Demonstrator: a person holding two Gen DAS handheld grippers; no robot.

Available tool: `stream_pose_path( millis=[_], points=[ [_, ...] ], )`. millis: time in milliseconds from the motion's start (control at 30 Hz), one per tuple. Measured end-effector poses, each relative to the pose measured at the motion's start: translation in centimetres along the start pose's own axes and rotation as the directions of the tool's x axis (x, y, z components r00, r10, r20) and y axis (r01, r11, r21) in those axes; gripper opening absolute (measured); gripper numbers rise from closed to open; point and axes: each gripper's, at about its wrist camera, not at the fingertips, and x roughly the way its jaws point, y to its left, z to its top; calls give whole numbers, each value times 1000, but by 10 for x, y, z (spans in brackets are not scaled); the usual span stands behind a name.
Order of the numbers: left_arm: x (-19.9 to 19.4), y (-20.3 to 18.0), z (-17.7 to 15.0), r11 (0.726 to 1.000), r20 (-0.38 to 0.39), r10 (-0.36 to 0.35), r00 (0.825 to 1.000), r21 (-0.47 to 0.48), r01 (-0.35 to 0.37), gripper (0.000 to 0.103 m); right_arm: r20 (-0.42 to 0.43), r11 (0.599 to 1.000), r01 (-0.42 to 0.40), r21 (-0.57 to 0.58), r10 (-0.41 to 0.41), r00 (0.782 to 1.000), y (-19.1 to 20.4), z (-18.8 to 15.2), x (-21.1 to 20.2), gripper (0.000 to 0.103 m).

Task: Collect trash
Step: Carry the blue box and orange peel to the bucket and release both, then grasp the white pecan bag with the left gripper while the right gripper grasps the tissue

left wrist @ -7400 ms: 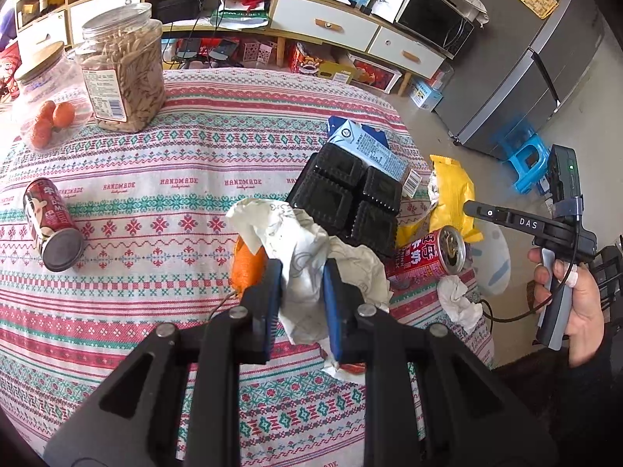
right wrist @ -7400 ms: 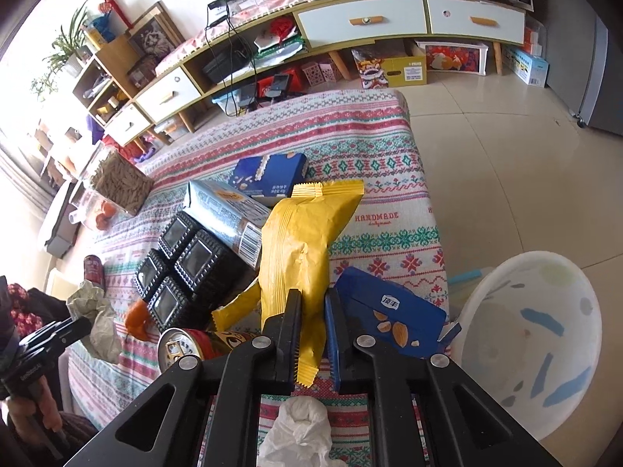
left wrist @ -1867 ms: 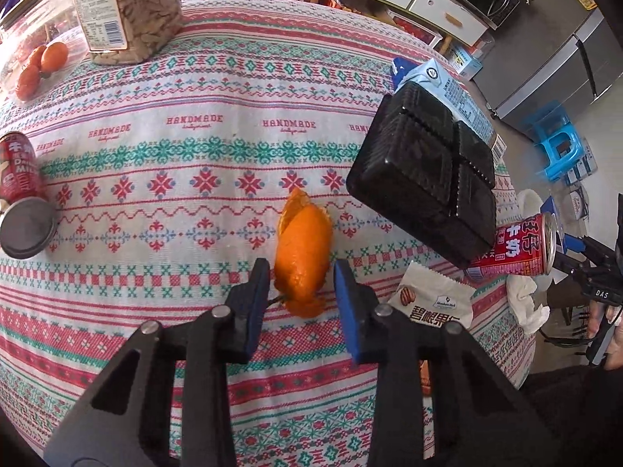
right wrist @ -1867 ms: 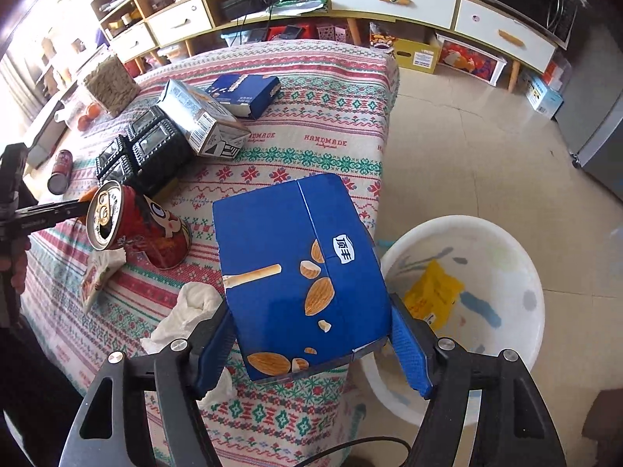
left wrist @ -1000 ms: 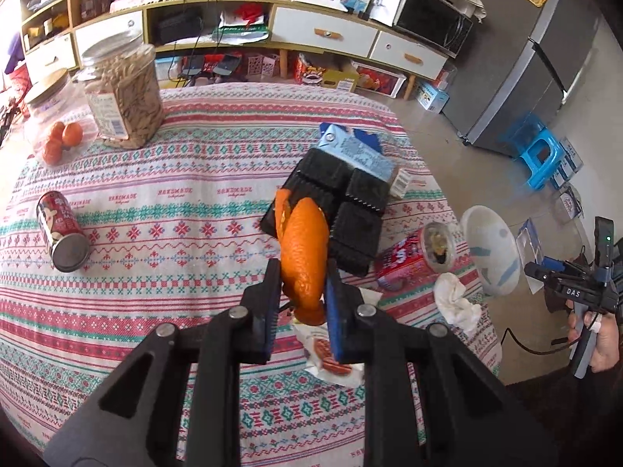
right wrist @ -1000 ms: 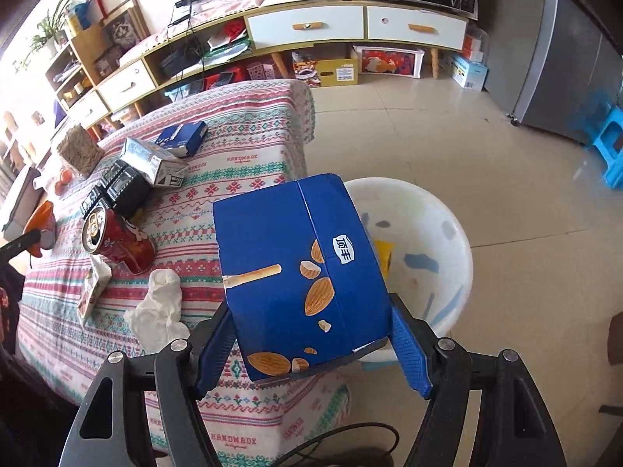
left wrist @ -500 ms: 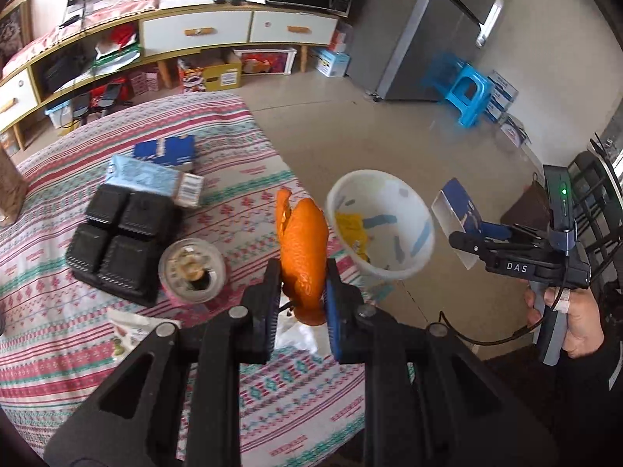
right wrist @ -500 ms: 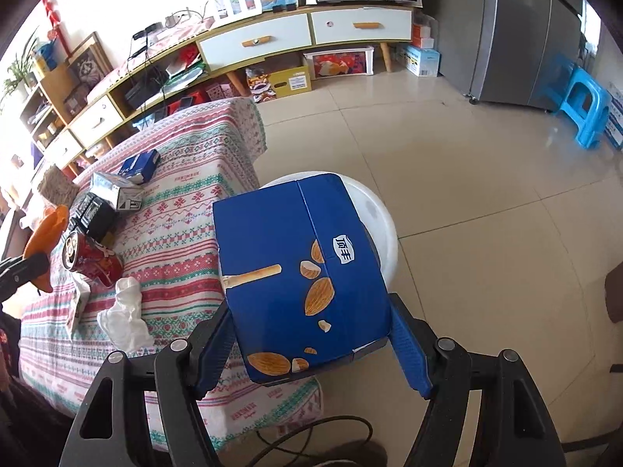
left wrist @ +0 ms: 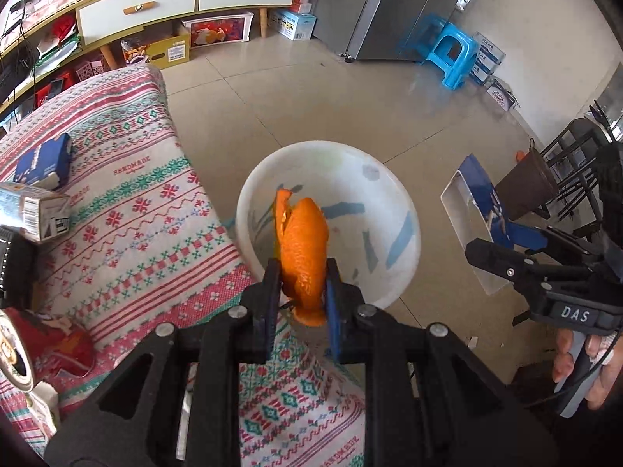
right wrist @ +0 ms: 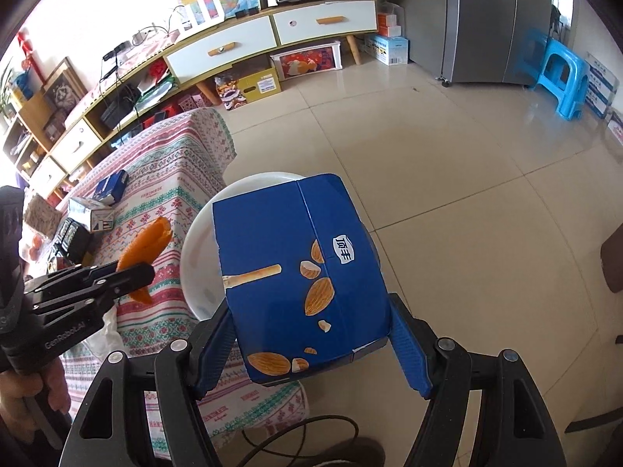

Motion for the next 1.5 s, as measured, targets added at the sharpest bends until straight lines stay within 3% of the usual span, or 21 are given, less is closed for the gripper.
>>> stream_pose_path(
  millis=[200,267,333,567,1133,1500],
  points=[
    [13,-2,3,1000,-8,24,1000,7,-24,24,2,1000,6,9,-6,1000,-4,7,4,75],
    [11,-1,3,999,-9,54,999,1,-54,46,2,1000,14,8,-14,1000,-4,8,5,75],
    [6,-1,1,997,11,79,997,-6,-79,59,2,1000,19,8,-19,1000,-4,9,5,75],
    [-14,9,-7,995,30,103,994,-10,-103,70,-16,1000,23,-1,-23,1000,2,13,12,75],
    [-79,52,-31,992,83,112,990,-60,-107,79,-58,999,34,-39,-36,998,35,30,41,75],
    [-110,82,-54,989,107,129,986,-91,-119,81,-46,998,53,-39,-55,997,43,33,45,85]
  ],
)
